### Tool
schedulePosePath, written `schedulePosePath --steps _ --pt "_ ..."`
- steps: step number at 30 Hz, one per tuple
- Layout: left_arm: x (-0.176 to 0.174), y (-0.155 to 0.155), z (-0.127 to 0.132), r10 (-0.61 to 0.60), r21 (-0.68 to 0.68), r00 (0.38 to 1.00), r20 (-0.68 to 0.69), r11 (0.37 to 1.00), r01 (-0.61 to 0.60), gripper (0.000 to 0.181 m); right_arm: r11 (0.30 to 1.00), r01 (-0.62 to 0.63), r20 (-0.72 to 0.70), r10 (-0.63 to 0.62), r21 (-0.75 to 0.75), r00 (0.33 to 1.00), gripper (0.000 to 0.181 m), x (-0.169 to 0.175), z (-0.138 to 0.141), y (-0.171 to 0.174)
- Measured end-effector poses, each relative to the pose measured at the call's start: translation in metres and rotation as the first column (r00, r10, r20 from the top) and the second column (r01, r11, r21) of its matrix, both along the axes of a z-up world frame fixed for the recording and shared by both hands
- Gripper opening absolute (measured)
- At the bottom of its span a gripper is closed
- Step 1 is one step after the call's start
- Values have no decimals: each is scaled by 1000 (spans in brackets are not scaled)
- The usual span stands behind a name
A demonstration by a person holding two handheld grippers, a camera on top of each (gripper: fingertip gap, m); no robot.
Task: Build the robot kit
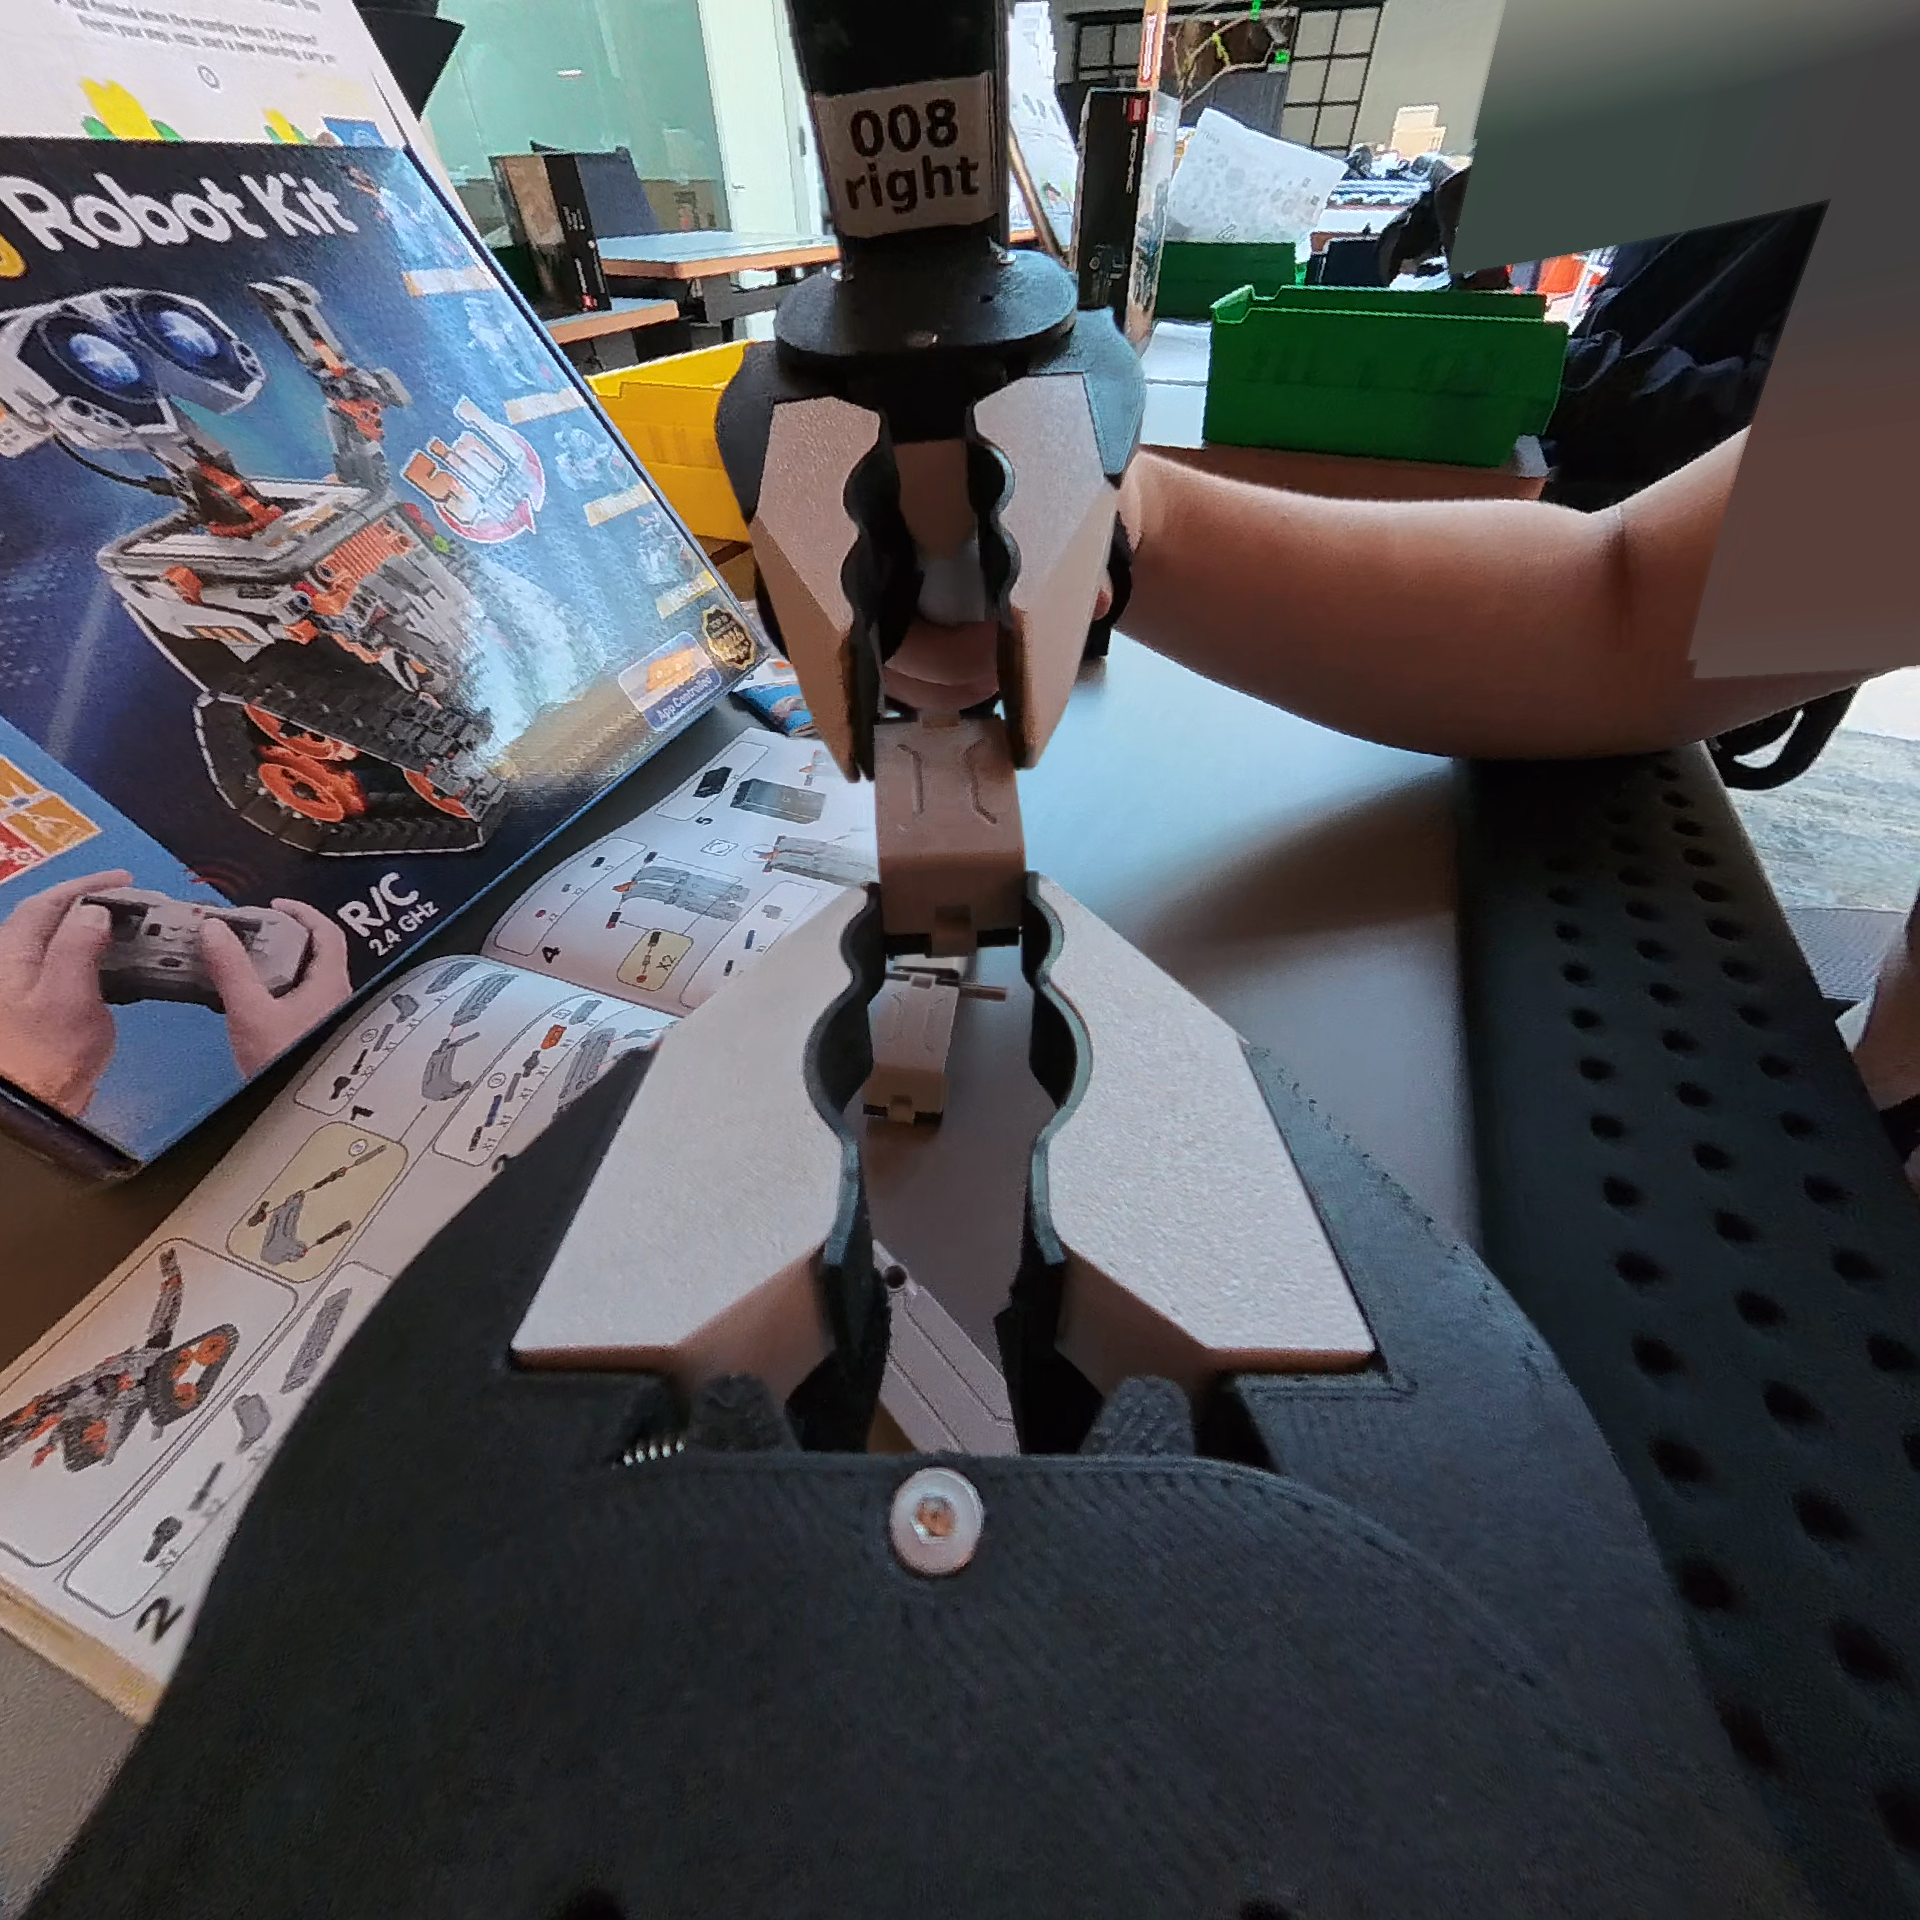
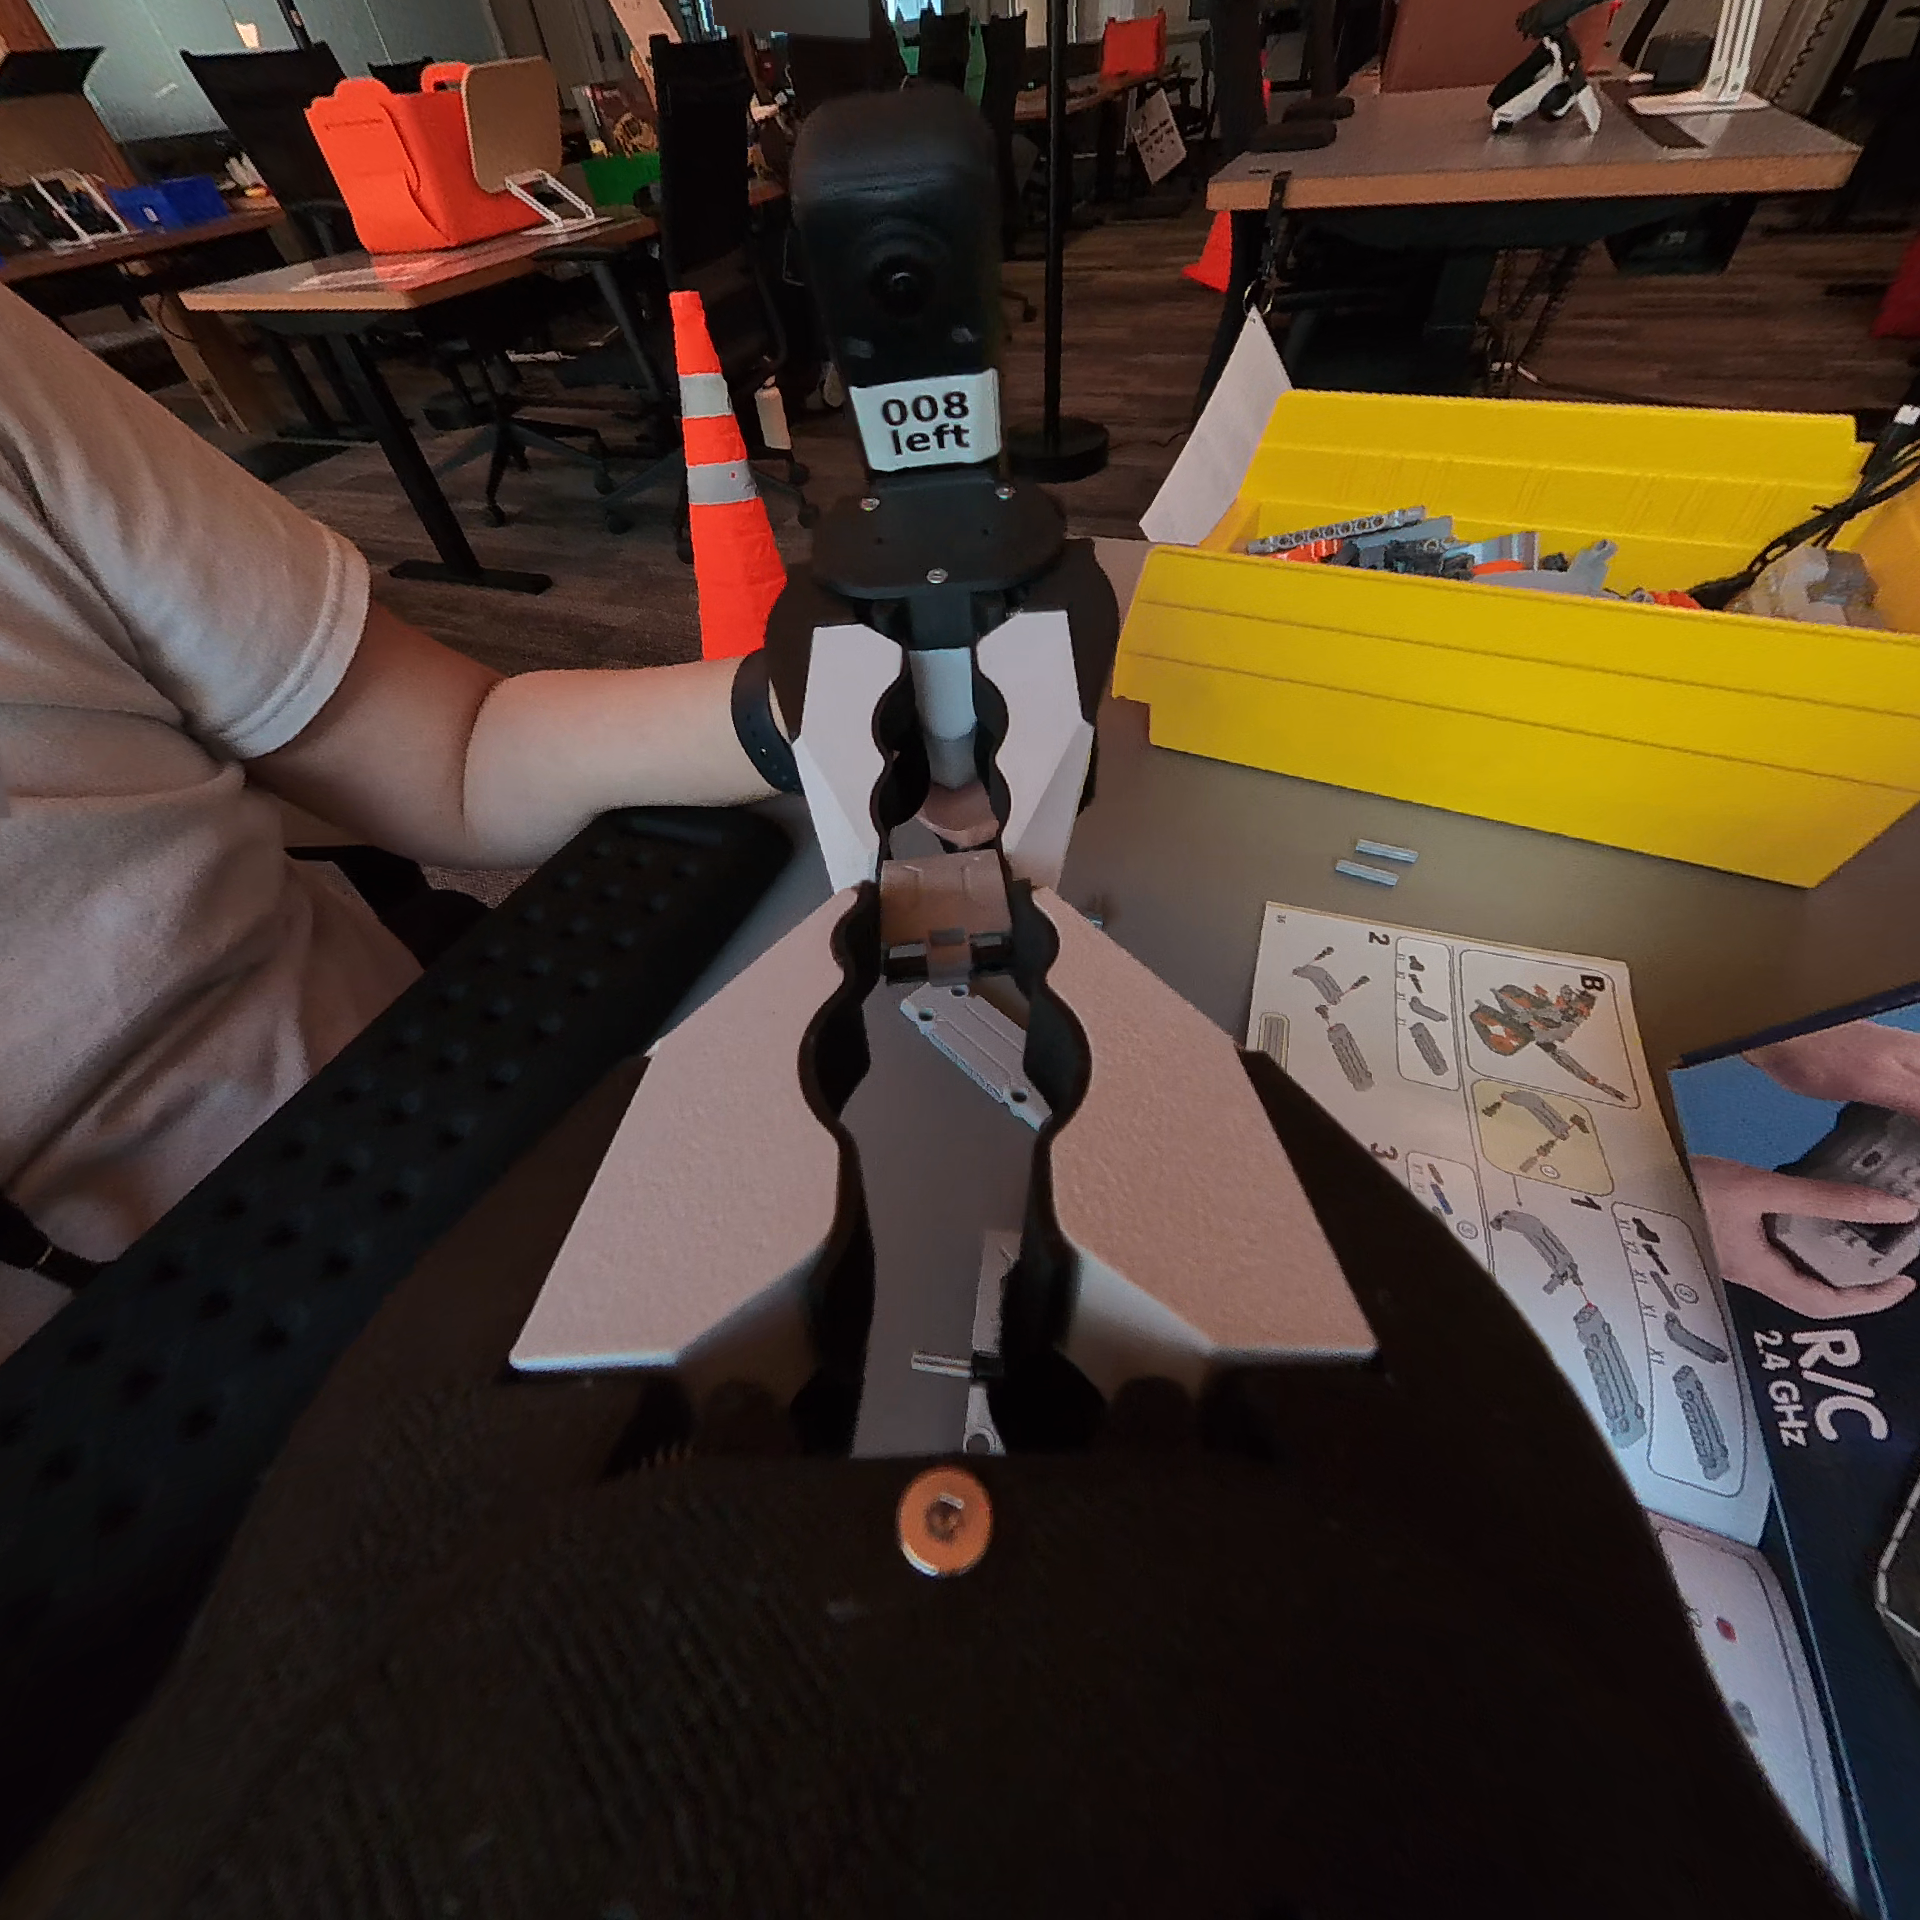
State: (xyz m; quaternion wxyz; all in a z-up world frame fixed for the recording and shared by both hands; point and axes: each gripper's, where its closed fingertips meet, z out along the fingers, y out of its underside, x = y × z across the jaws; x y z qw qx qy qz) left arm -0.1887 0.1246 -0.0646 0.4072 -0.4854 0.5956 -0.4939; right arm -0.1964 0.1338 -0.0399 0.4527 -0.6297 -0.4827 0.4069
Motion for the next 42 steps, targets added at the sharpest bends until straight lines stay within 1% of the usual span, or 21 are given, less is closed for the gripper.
schedulePosePath --steps 3,5,8,10,12,14,16,19,21,22,23,25,26,28,29,30,32,33,37,40,42 --pt "0 1 6 7 -18 999 39 1000 -6 24 1000 7 -9 -7 -28 1000 24 2 3 1" --pt "-3 6 16 34 -20 995 91 999 -32 28 995 41 -71 -47 -89 996 24 4 10 9" --pt "-20 18 44 91 -18 970 226 996 -89 32 975 70 -157 -105 -211 982 24 9 17 19" --pt "-39 25 71 120 -29 930 349 993 -117 32 954 106 -180 -160 -281 971 24 13 17 28" --pt "-61 34 105 169 -58 863 476 985 -161 30 938 115 -201 -189 -328 961 24 14 18 31" --pt "-84 40 145 204 -84 793 575 978 -191 27 924 130 -213 -217 -359 953 23 14 19 32" --pt "-103 38 186 203 -72 741 640 976 -205 25 916 170 -209 -257 -363 943 23 14 17 36" --pt "-116 33 240 203 16 722 662 959 -284 23 917 216 -209 -296 -336 932 24 8 10 40" --pt "-116 34 264 238 67 745 623 933 -354 16 907 273 -208 -348 -320 914 24 3 0 48" --pt "-112 36 267 270 77 778 567 923 -377 11 891 306 -203 -385 -336 900 24 0 -7 54" --pt "-108 36 267 295 86 820 491 920 -382 11 866 328 -190 -419 -377 888 24 -4 -17 59" --pt "-101 32 258 305 103 881 362 926 -363 11 843 286 -210 -414 -455 886 23 -17 -25 59" --pt "-99 33 254 314 104 892 325 926 -363 10 841 255 -225 -398 -478 889 24 -23 -26 56" --pt "-102 41 249 356 92 876 326 910 -404 6 842 217 -230 -368 -495 901 24 -27 -28 53" --pt "-104 46 247 366 97 873 323 905 -415 0 851 196 -237 -345 -488 908 24 -28 -27 50" --pt "-107 53 246 380 85 871 311 902 -423 0 865 160 -250 -308 -476 918 24 -29 -24 47" --pt "-112 62 251 385 14 856 346 910 -415 0 890 80 -272 -221 -448 937 24 -32 -19 39" --pt "-113 64 254 370 -24 855 362 921 -389 0 902 53 -270 -184 -428 945 23 -33 -17 38" --pt "-111 68 247 284 -96 898 336 959 -268 0 937 -7 -198 -67 -349 978 24 -36 -11 43" --pt "-108 85 246 314 -128 887 338 949 -287 0 948 -61 -144 16 -311 989 24 -40 -5 53" --pt "-104 96 237 348 -122 893 286 937 -326 0 952 -76 -92 51 -297 994 24 -43 -5 68"
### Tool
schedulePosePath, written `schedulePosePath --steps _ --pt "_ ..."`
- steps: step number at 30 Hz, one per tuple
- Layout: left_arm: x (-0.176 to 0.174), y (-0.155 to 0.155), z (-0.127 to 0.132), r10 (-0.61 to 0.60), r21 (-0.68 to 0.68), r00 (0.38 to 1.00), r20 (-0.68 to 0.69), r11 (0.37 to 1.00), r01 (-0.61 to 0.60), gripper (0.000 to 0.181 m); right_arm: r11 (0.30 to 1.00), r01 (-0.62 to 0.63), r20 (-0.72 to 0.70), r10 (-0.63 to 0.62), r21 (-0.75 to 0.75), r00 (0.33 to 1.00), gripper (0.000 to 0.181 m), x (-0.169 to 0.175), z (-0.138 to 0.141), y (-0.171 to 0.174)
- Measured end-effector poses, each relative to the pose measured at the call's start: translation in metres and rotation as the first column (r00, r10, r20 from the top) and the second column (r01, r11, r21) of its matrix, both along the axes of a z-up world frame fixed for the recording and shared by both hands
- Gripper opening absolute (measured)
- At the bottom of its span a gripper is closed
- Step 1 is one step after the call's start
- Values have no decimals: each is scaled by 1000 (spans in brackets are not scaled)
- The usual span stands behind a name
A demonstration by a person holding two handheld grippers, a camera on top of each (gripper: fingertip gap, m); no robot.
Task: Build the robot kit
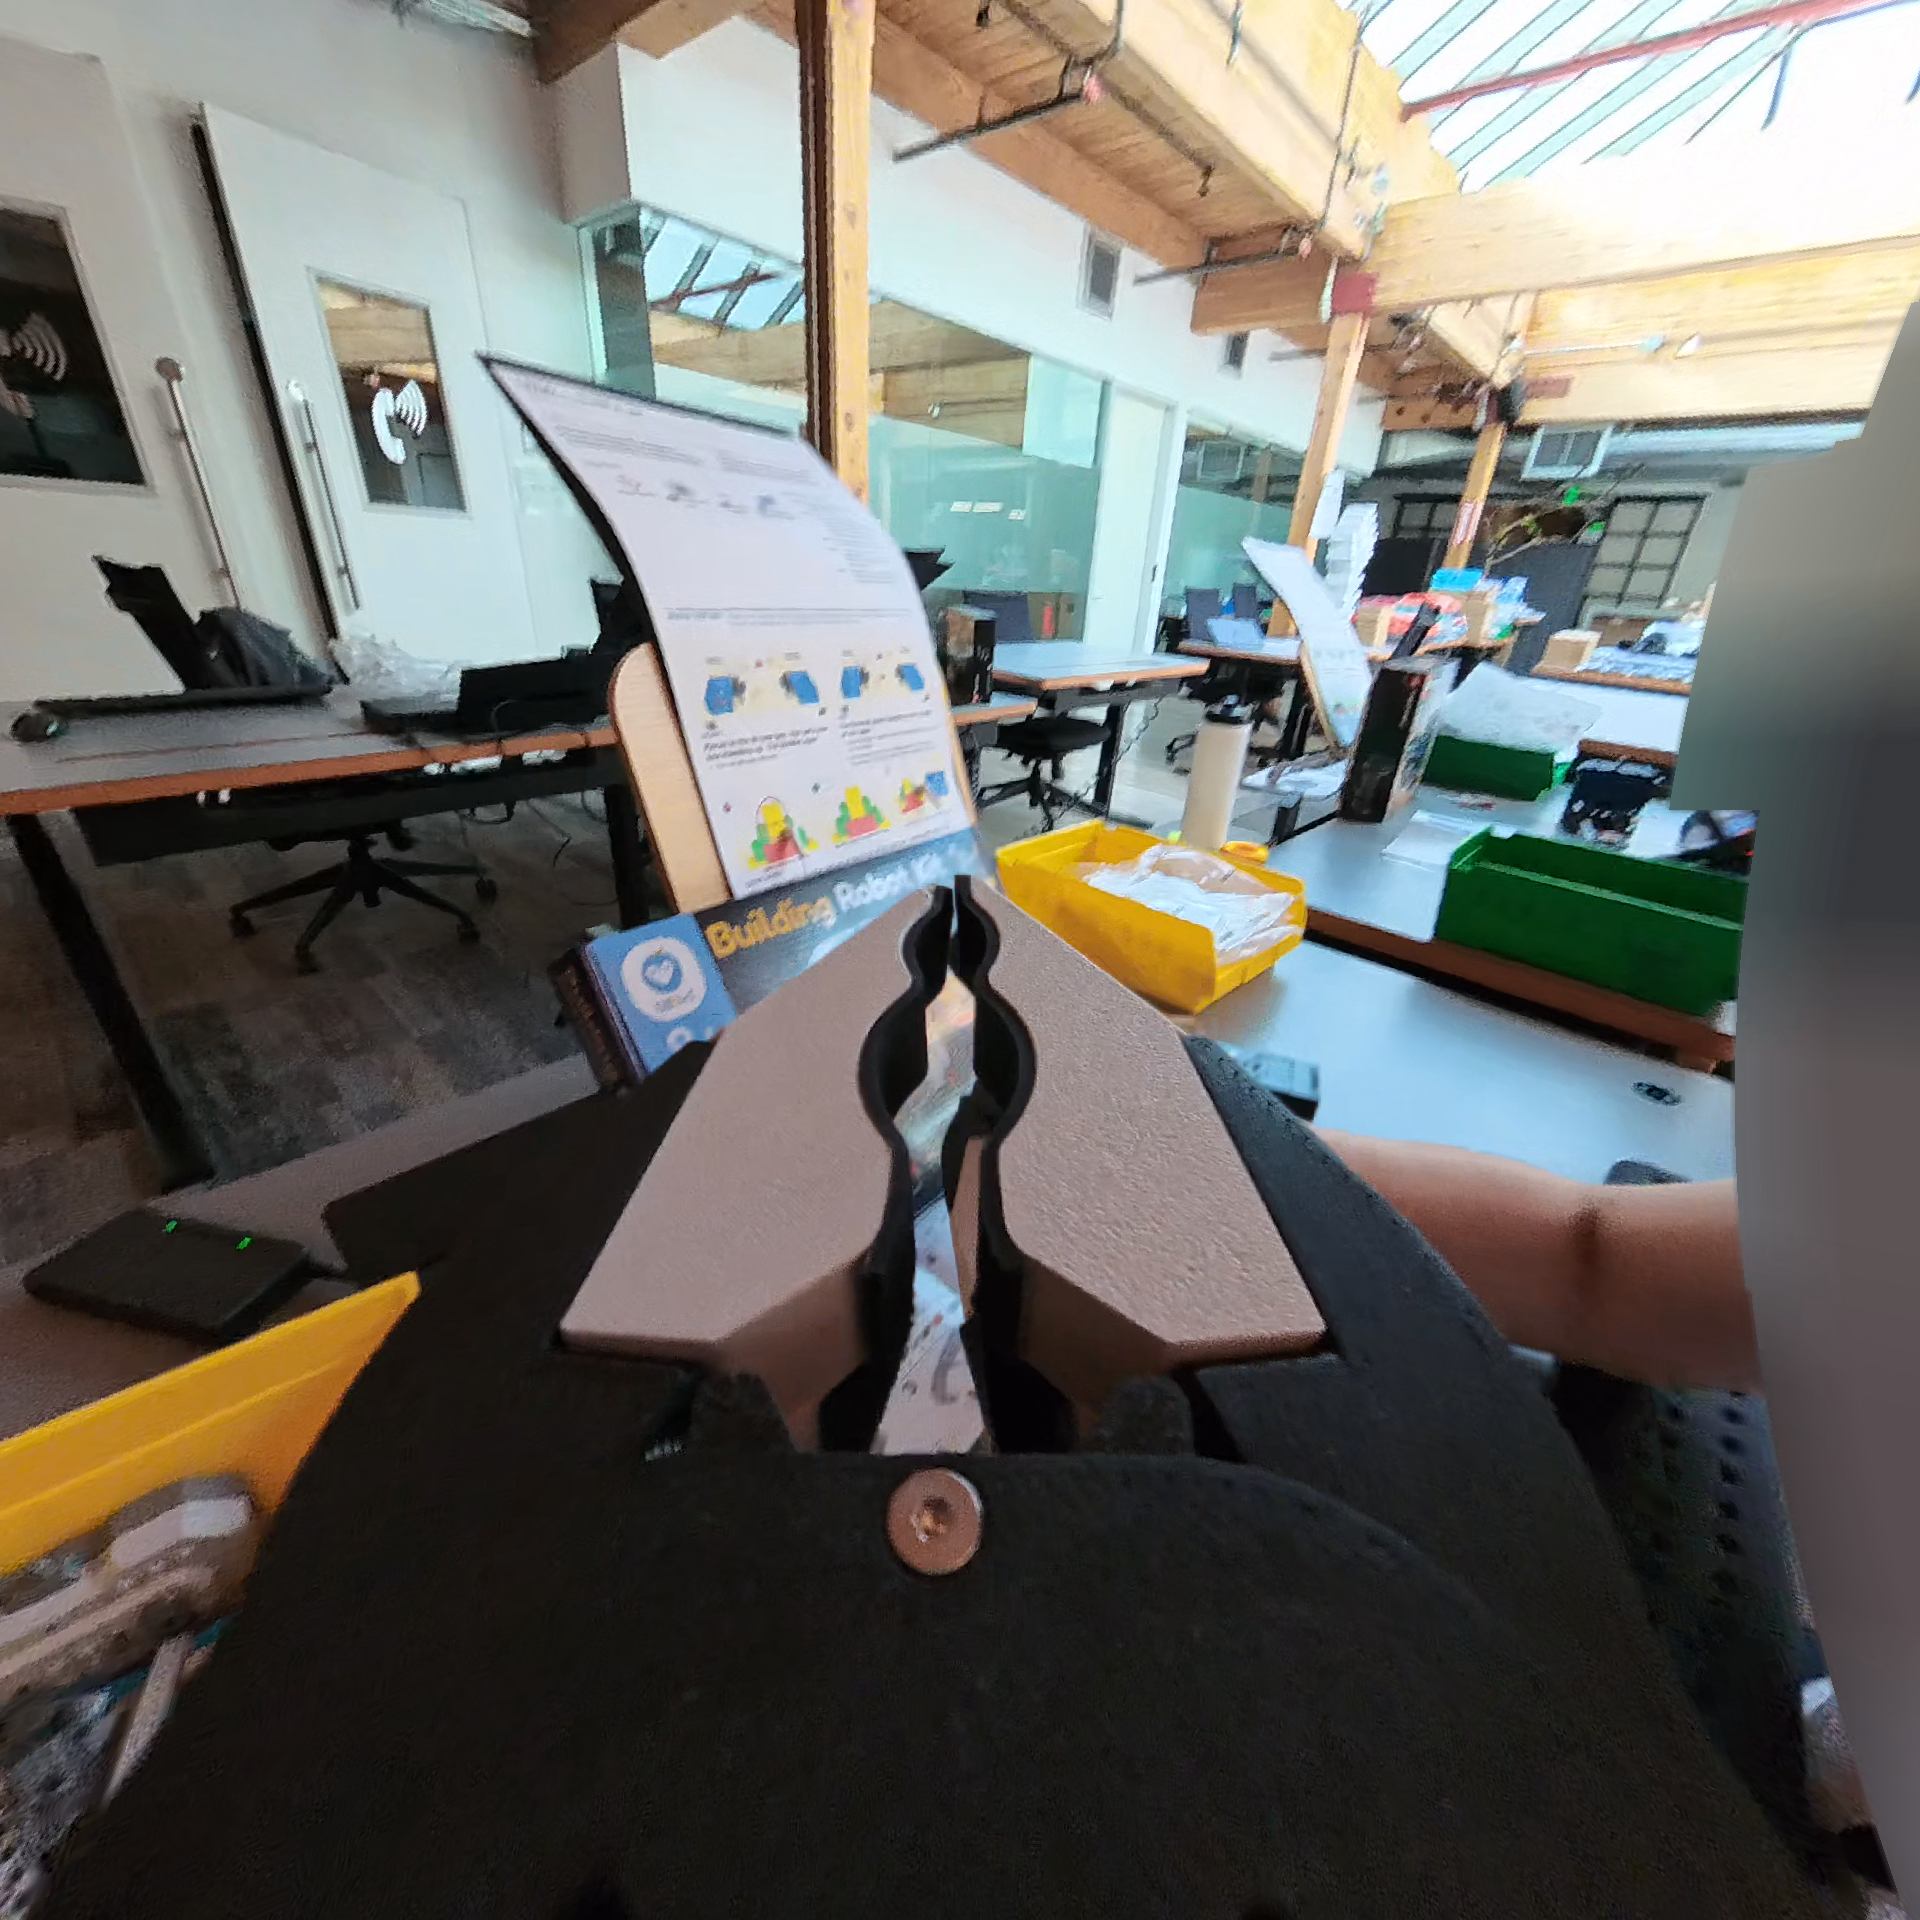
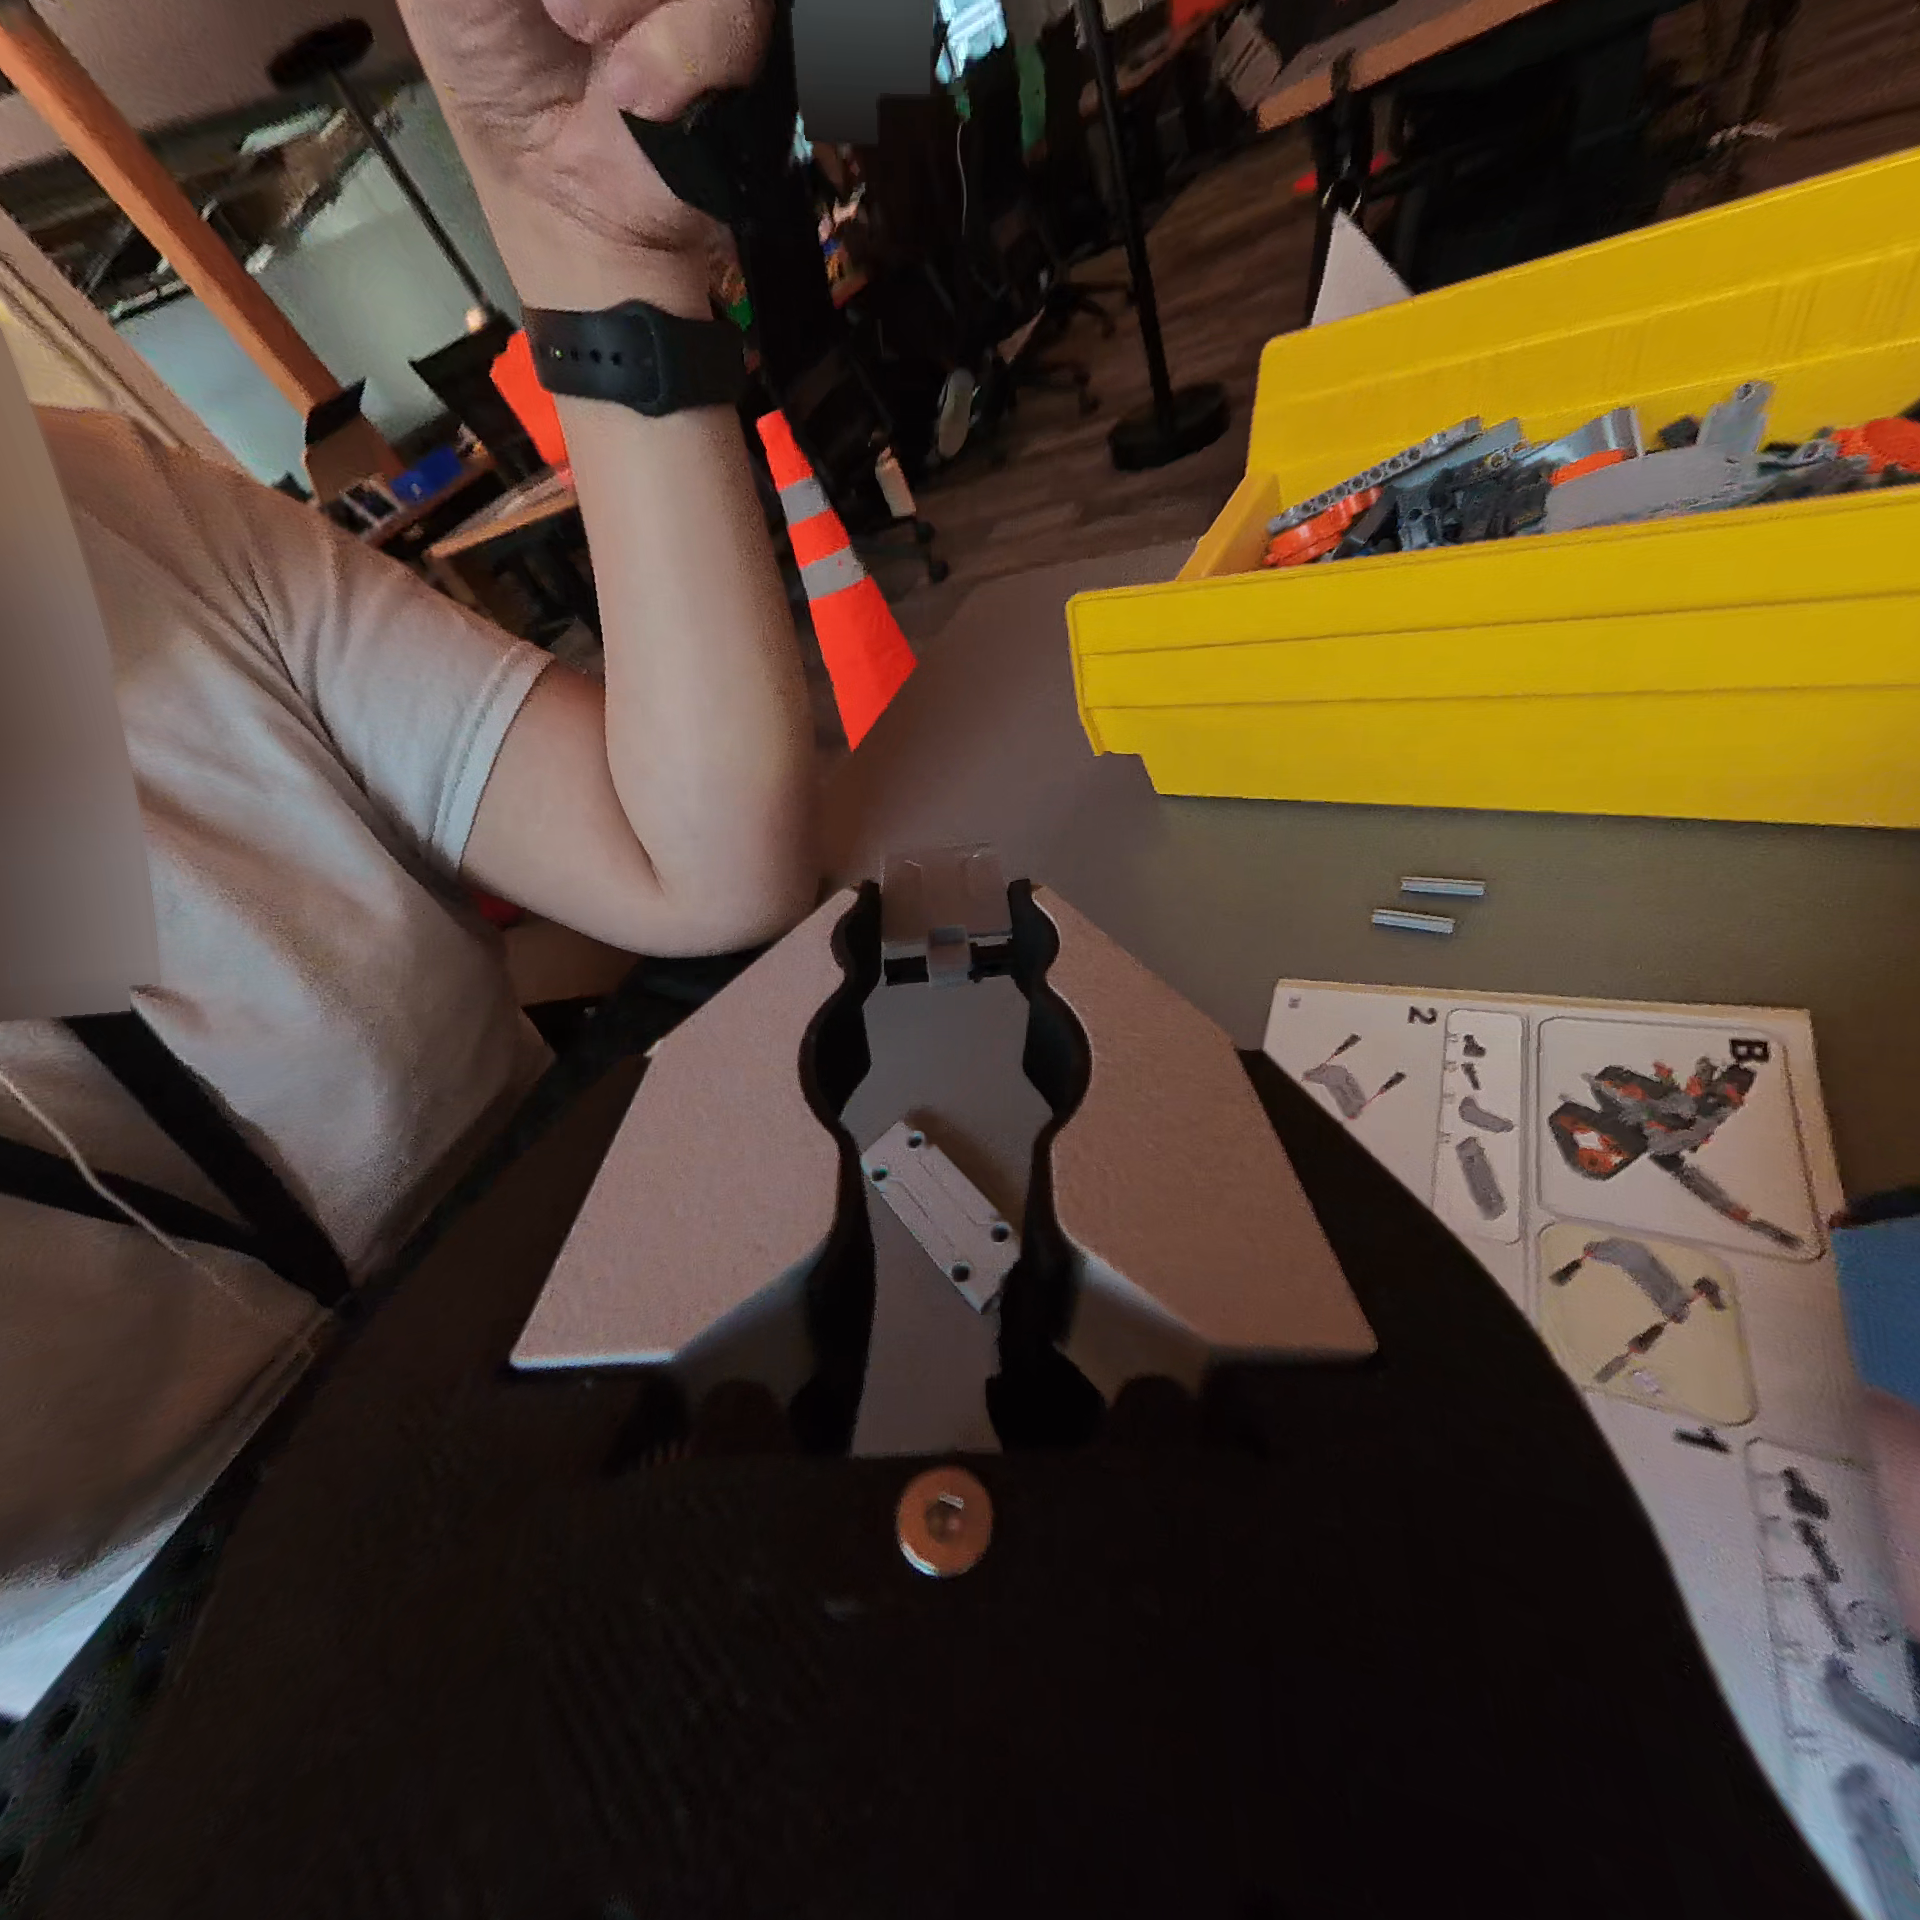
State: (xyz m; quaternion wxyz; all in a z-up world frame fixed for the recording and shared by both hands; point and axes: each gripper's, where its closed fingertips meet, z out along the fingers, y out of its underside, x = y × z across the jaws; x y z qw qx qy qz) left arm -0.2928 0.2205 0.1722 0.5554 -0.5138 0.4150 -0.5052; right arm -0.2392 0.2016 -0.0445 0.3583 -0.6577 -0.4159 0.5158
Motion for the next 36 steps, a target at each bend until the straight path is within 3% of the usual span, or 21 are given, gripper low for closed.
schedulePosePath --steps 5,9,13,20,24,36 --pt "1 16 -16 68 -26 993 -91 997 -71 1 997 -77 37 76 30 996 24 3 2 20" --pt "-7 13 -4 94 -16 995 -25 995 -94 0 993 -91 -142 101 75 985 24 8 17 26" --pt "-4 -1 15 74 26 995 65 997 -76 0 993 -120 -173 120 8 978 24 10 12 27" --pt "22 -9 -5 123 88 987 -99 989 -115 1 995 -88 -315 95 35 944 24 24 24 23" --pt "26 -4 -11 174 103 974 -143 982 -160 1 996 -74 -318 84 44 944 24 32 25 21" --pt "27 -6 -9 149 94 981 -126 986 -138 1 995 -87 -237 98 55 967 24 17 10 19"
